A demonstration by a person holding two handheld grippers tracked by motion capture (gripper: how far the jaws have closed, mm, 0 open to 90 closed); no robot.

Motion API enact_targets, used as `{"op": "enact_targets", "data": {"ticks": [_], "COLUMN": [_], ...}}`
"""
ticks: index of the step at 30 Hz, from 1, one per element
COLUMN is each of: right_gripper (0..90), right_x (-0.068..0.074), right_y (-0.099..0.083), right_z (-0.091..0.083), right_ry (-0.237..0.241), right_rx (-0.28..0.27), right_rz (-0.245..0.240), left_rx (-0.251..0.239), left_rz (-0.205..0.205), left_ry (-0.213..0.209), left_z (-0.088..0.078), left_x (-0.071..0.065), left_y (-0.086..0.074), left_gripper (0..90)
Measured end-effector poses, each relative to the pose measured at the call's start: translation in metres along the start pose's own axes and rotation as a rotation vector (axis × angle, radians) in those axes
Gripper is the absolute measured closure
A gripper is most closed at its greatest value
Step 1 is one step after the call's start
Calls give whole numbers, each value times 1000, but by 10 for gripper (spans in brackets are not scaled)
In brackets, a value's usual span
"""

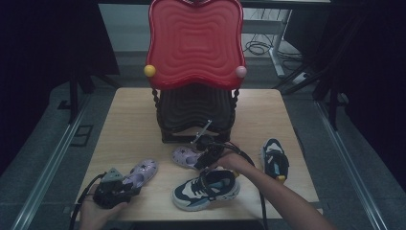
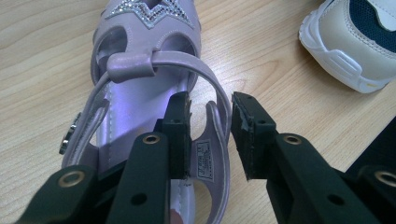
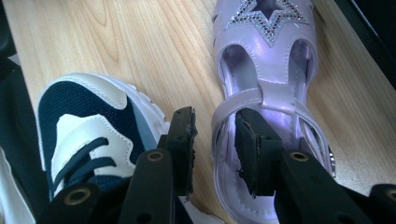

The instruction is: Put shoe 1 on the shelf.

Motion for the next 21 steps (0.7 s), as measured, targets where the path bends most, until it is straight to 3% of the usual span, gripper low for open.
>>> {"op": "enact_targets", "data": {"ticks": [12, 21], "right_gripper": [717, 830], "right_x": [-3, -4], "right_y": [0, 0], "right_z": [10, 17], "right_ry": [-12, 6], "right_rx": [48, 84], "right_rz": [-6, -11], "left_rx": [7, -5], "left_rz": [7, 0], "left_ry": [-7, -6], "left_z": [2, 2], "left_x": [0, 1], "left_y": [1, 1], "left_gripper": [774, 844]}}
Point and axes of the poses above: each handheld gripper's, and its own axes: z roughly forward along the jaws, y roughly out of its top, x roughly to its left, the point moved 1 cm from there along z, roughly forward along the jaws, and after that the axes turned 9 degrees about -x, right-handed, at the moved point
